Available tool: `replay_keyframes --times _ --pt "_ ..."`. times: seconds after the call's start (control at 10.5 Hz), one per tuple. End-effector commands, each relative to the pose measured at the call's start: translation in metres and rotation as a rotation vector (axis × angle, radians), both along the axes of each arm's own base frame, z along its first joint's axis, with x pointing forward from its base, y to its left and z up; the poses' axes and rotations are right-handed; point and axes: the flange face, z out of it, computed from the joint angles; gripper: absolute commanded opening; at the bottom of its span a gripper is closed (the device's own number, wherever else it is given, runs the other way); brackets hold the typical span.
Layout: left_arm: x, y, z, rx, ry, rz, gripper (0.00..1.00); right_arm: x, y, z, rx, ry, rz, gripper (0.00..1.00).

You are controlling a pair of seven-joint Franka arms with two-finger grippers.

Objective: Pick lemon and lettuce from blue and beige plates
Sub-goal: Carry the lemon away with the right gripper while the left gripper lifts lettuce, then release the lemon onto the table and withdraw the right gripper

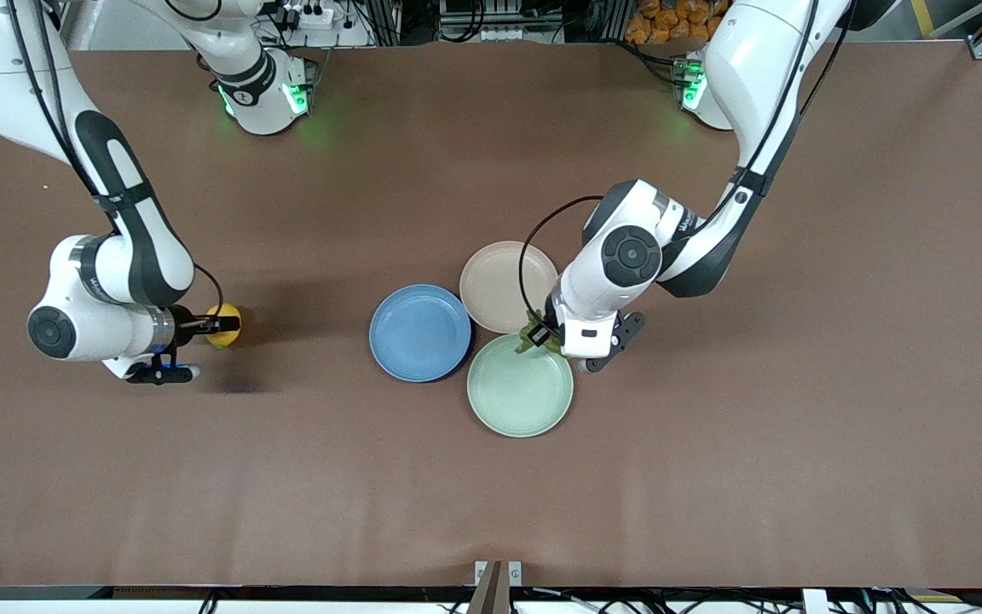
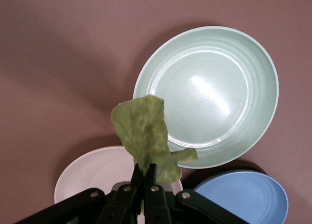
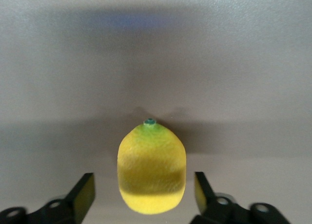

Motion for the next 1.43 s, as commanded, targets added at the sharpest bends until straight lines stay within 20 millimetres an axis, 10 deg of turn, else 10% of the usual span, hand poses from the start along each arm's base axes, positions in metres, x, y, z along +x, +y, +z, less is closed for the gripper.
replay_keyframes --times 0.0,0.48,0.95,1.33 --pt "0.007 0.014 0.007 0.049 -0.031 -0.028 0.0 0.014 -0.007 0.043 0.01 0.013 0.001 1.0" --pt "0.044 0.08 0.004 0.119 -0.081 -0.105 0.0 0.017 -0.018 0.171 -0.036 -0.055 0.004 1.0" --pt "0.068 0.166 -0.018 0.184 -0.019 -0.274 0.0 0.006 -0.014 0.356 -0.121 -0.208 -0.005 1.0" --pt "0.062 0.182 -0.051 0.228 0.039 -0.286 0.0 -0.008 0.028 0.401 -0.135 -0.226 0.001 1.0"
